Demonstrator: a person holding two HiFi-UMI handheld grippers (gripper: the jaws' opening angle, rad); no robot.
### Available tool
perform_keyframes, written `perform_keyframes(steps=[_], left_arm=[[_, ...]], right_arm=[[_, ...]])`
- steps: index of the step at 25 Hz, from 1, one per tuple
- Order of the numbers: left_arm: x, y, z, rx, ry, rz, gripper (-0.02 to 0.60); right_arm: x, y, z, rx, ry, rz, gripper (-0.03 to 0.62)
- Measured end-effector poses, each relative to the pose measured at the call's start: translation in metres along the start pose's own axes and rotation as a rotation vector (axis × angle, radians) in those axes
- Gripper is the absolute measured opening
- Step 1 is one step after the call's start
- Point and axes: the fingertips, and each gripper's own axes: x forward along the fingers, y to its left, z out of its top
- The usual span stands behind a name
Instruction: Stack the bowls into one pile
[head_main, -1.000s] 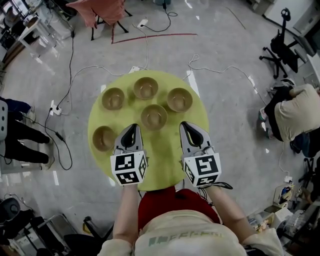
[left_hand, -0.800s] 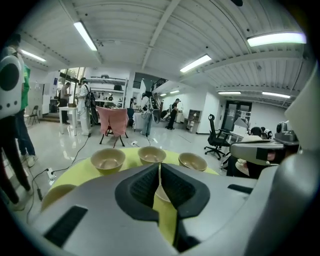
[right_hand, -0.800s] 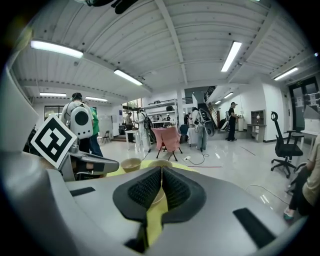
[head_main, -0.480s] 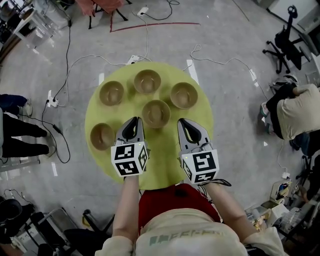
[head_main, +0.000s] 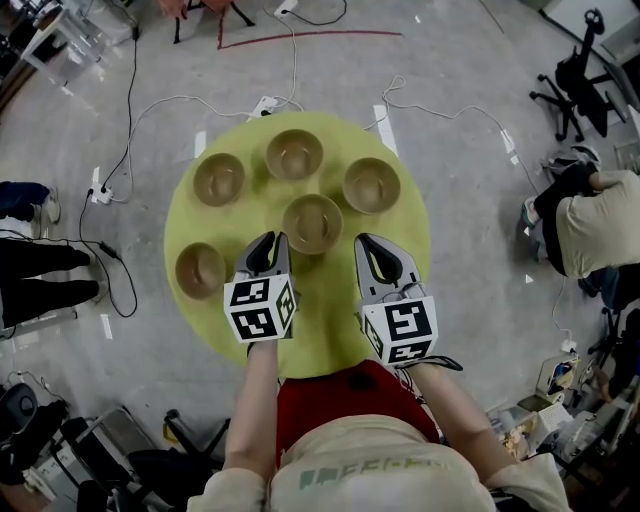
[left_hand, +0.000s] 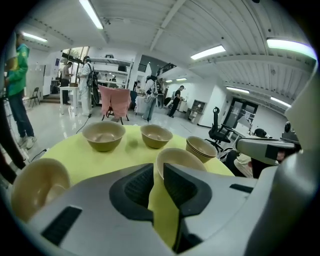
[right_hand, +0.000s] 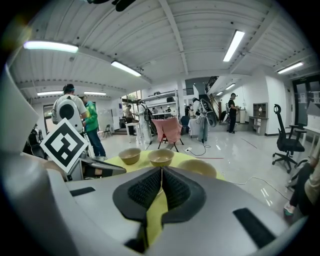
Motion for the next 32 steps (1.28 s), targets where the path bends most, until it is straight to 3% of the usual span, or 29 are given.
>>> perform_keyframes(steps=[19,32], left_arm=[[0.037,-0.002,-0.012,-0.106,0.100,-0.038,0.064],[0.042,-0.003,-0.010,-0.127,0.089,-0.015,0.046]], right_arm=[[0.019,-0.012,-0.019,0.038,0.059,-0.006,0.037],[0.016,-0.015,-0.022,0.045,0.065,-0.021,0.037]])
